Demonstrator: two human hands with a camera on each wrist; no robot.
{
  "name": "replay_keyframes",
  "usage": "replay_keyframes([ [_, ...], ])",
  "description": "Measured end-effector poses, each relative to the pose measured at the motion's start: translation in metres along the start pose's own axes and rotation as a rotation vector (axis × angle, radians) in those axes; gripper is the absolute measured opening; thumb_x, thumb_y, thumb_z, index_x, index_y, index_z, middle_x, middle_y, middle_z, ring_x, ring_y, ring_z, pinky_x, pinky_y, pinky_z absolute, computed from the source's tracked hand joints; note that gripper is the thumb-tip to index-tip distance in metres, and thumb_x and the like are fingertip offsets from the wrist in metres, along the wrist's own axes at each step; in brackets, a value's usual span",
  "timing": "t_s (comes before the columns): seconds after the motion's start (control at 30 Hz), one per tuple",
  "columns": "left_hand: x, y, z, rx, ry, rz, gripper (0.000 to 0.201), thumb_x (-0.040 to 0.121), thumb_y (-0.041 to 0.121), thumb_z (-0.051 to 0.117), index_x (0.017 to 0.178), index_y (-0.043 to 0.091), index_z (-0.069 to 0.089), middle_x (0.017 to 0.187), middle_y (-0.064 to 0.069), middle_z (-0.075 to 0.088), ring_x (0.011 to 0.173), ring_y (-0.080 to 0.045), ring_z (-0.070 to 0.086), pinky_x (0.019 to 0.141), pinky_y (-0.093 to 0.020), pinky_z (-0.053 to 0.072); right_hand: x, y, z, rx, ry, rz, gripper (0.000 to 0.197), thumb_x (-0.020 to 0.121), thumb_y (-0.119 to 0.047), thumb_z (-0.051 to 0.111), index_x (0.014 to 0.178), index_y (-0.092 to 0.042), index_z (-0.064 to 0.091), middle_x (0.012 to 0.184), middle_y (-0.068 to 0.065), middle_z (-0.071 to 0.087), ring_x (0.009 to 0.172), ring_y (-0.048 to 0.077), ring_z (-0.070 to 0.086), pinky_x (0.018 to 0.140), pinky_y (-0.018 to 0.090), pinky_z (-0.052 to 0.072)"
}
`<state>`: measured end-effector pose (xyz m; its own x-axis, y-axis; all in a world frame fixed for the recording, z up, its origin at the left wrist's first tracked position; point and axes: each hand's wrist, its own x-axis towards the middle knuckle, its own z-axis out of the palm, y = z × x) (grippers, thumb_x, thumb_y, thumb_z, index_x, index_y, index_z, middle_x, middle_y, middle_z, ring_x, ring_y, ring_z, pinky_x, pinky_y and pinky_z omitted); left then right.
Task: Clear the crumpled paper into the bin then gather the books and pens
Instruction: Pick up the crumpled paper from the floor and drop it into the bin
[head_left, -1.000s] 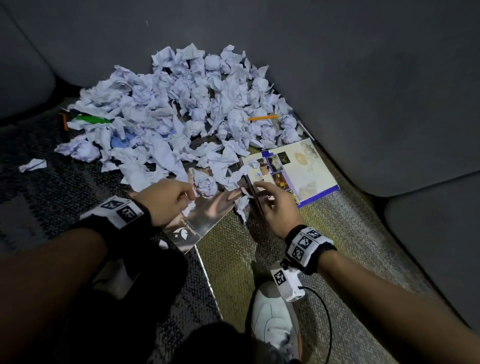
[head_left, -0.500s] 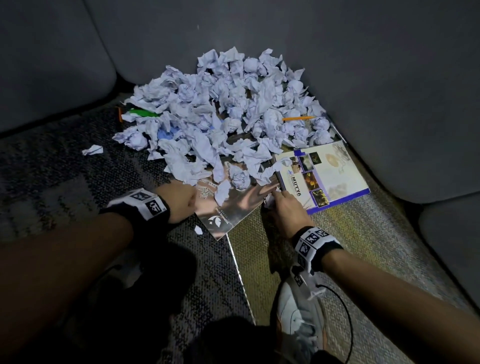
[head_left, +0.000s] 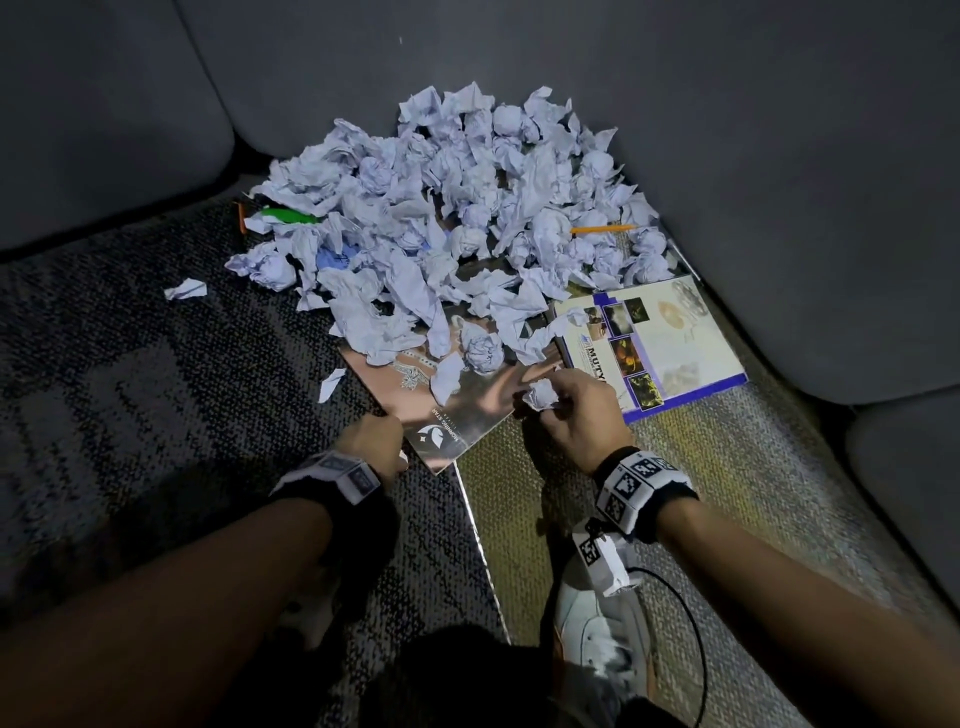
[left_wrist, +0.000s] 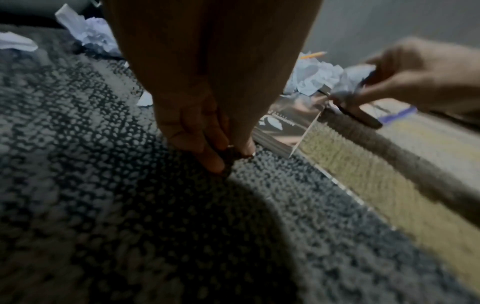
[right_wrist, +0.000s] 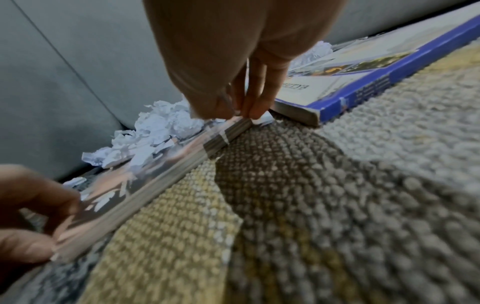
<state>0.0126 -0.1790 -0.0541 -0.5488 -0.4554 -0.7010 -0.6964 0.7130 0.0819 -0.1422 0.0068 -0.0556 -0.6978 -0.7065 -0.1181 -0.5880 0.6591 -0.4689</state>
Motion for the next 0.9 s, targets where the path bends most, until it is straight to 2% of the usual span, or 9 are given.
replay_keyframes([
  [0.07,-0.001,-0.003,0.001,0.011,0.017,0.017,0.038,0.092,0.026,0.058,0.123,0.004,0.054,0.129,-0.017,0.055,0.116,-0.036,0.056,0.088,-0.037,0.047,0.001,-0.009,-0.003,0.158,0.030,0.051,0.016,0.079,-0.009,0.065,0.095,-0.009,0.066,0.080,0.003,0.065,0.071,0.020,0.060,0.066,0.031,0.052],
  [0.13,-0.001,-0.004,0.003,0.001,0.053,0.029,0.040,0.093,0.030,0.057,0.124,0.005,0.052,0.129,-0.016,0.054,0.117,-0.035,0.055,0.089,-0.037,0.047,0.011,-0.017,-0.006,0.299,0.070,0.160,0.009,0.083,-0.009,0.066,0.092,-0.012,0.065,0.081,-0.001,0.067,0.073,0.015,0.062,0.064,0.019,0.049],
  [0.33,0.001,-0.008,0.002,-0.043,0.094,0.069,0.029,0.089,0.017,0.052,0.114,0.005,0.059,0.121,-0.017,0.059,0.110,-0.035,0.059,0.086,-0.037,0.049,0.031,-0.009,-0.011,0.281,0.128,0.304,0.023,0.084,-0.018,0.064,0.101,-0.003,0.060,0.092,0.013,0.069,0.083,0.029,0.064,0.076,0.040,0.054],
  [0.43,0.001,-0.021,-0.010,-0.185,0.259,0.110,0.018,0.079,0.014,0.057,0.090,0.001,0.063,0.101,-0.022,0.063,0.094,-0.039,0.061,0.078,-0.038,0.050,0.016,0.003,-0.006,0.362,0.065,0.374,0.039,0.083,-0.047,0.052,0.096,-0.012,0.061,0.093,0.010,0.070,0.084,0.030,0.066,0.080,0.044,0.054],
  [0.5,0.002,-0.029,-0.018,-0.344,0.398,0.084,0.007,0.078,0.009,0.056,0.077,0.003,0.056,0.086,-0.024,0.064,0.082,-0.039,0.061,0.072,-0.038,0.050,0.005,0.010,-0.002,0.362,0.002,0.429,0.042,0.087,-0.053,0.046,0.085,-0.012,0.057,0.082,0.012,0.068,0.076,0.031,0.065,0.075,0.046,0.054],
  [0.63,0.015,-0.037,-0.033,-0.553,0.549,-0.052,0.026,0.084,-0.007,0.045,0.109,0.001,0.041,0.090,-0.022,0.055,0.079,-0.036,0.056,0.074,-0.041,0.044,-0.003,0.007,0.002,0.253,-0.063,0.446,0.037,0.092,-0.036,0.047,0.078,-0.003,0.058,0.077,0.017,0.068,0.072,0.031,0.063,0.068,0.039,0.052],
  [0.73,0.028,-0.033,-0.033,-0.532,0.543,-0.182,0.032,0.092,0.009,0.044,0.121,0.002,0.032,0.113,-0.032,0.052,0.102,-0.046,0.054,0.084,-0.049,0.042,-0.006,0.003,0.006,0.111,-0.139,0.449,0.028,0.090,-0.029,0.053,0.089,-0.003,0.063,0.088,0.016,0.067,0.077,0.026,0.058,0.068,0.028,0.043],
  [0.8,0.039,-0.029,-0.023,-0.494,0.470,-0.243,0.040,0.097,0.025,0.042,0.124,-0.002,0.031,0.126,-0.033,0.046,0.113,-0.048,0.049,0.092,-0.047,0.039,-0.009,0.000,0.007,0.024,-0.126,0.397,0.029,0.088,-0.033,0.057,0.099,-0.007,0.058,0.091,0.012,0.066,0.080,0.027,0.059,0.071,0.029,0.048],
  [0.9,0.044,-0.028,-0.009,-0.443,0.386,-0.287,0.045,0.094,0.025,0.047,0.127,-0.002,0.030,0.131,-0.033,0.042,0.118,-0.049,0.045,0.096,-0.047,0.037,-0.012,-0.002,0.006,-0.053,-0.082,0.253,0.046,0.083,-0.034,0.060,0.118,-0.017,0.036,0.096,0.007,0.057,0.085,0.030,0.060,0.076,0.040,0.054],
])
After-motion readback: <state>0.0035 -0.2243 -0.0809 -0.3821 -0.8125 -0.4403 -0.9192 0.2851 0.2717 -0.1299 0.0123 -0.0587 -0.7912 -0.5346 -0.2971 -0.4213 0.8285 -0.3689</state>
